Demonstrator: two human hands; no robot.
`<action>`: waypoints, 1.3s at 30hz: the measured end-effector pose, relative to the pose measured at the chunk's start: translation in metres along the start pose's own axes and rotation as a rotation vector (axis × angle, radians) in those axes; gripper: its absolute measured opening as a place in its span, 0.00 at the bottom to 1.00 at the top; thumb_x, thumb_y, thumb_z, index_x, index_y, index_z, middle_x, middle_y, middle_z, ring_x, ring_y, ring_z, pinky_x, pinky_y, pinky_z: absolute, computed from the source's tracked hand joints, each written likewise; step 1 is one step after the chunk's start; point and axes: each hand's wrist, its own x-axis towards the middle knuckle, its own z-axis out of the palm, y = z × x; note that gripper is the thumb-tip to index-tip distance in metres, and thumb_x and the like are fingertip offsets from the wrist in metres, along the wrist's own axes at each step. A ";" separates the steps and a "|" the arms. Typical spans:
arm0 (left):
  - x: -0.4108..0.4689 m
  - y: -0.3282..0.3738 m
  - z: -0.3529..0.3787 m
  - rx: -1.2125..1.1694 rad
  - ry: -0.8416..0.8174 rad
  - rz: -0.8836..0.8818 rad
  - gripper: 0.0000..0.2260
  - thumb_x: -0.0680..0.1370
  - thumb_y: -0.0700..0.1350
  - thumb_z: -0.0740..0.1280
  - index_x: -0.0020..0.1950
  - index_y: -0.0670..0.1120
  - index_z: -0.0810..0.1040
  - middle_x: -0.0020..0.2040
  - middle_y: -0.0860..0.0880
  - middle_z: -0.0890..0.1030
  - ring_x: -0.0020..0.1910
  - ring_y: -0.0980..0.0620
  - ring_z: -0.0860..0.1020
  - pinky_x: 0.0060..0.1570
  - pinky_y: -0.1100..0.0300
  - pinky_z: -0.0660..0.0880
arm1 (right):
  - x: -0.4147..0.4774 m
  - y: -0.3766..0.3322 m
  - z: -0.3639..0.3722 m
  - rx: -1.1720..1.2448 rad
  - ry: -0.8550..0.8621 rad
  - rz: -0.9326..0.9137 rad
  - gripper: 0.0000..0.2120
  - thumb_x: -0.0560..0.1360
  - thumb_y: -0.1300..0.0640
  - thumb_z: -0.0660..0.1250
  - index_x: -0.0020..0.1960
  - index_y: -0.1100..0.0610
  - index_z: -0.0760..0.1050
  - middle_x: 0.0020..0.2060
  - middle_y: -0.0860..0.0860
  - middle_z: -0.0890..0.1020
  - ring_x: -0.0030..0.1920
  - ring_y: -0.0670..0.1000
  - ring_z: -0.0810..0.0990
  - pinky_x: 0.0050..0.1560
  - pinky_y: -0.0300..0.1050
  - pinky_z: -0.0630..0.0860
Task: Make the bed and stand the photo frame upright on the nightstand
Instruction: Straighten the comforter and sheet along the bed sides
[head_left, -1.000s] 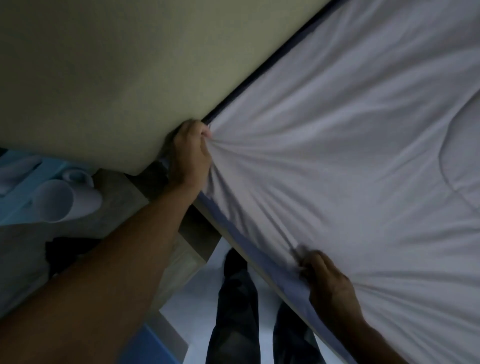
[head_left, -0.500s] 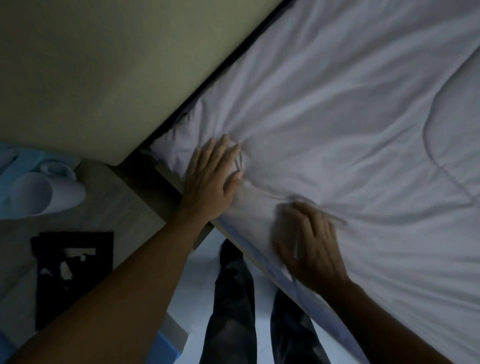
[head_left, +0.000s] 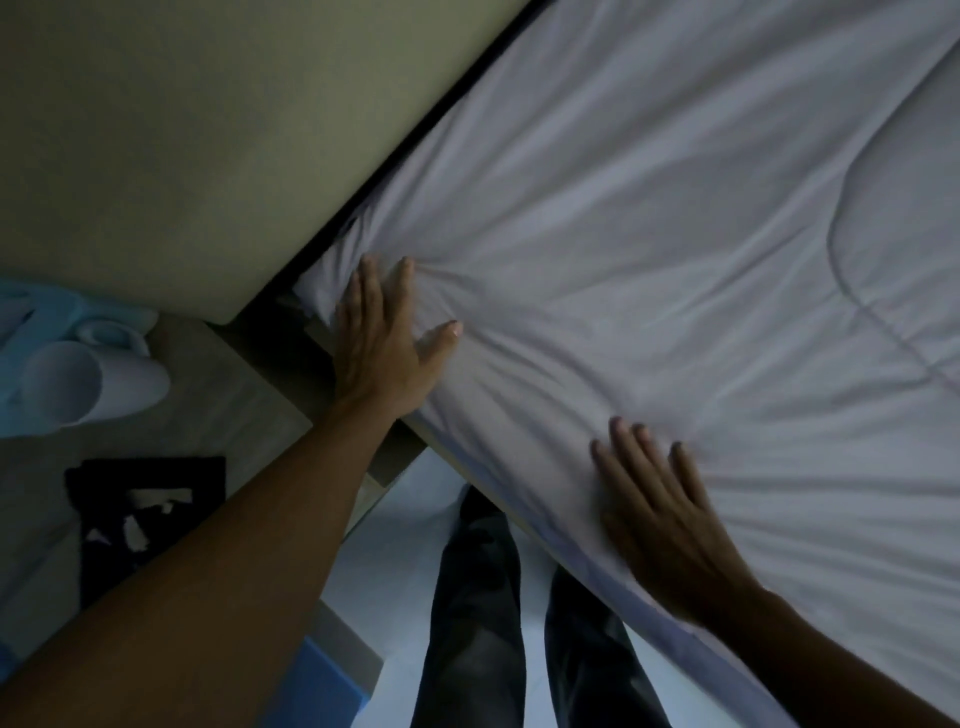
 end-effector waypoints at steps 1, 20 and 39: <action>0.002 0.004 -0.003 -0.015 -0.015 -0.020 0.41 0.76 0.69 0.59 0.80 0.56 0.42 0.81 0.45 0.40 0.80 0.43 0.44 0.77 0.43 0.45 | -0.006 0.003 0.002 -0.049 -0.055 -0.029 0.31 0.82 0.47 0.51 0.82 0.54 0.48 0.81 0.58 0.48 0.80 0.61 0.50 0.74 0.68 0.59; -0.157 0.185 -0.091 -0.259 -0.443 0.260 0.12 0.81 0.45 0.61 0.62 0.52 0.78 0.60 0.48 0.81 0.57 0.48 0.80 0.55 0.53 0.79 | -0.154 -0.032 -0.138 0.381 0.104 0.311 0.15 0.76 0.58 0.65 0.59 0.46 0.81 0.58 0.50 0.82 0.54 0.52 0.82 0.52 0.45 0.78; -0.479 0.484 0.014 -0.293 -0.491 0.617 0.10 0.80 0.43 0.63 0.56 0.56 0.81 0.49 0.50 0.83 0.45 0.52 0.81 0.47 0.57 0.80 | -0.572 0.094 -0.101 0.827 0.603 0.903 0.14 0.74 0.65 0.64 0.56 0.55 0.83 0.48 0.50 0.86 0.44 0.48 0.83 0.49 0.45 0.81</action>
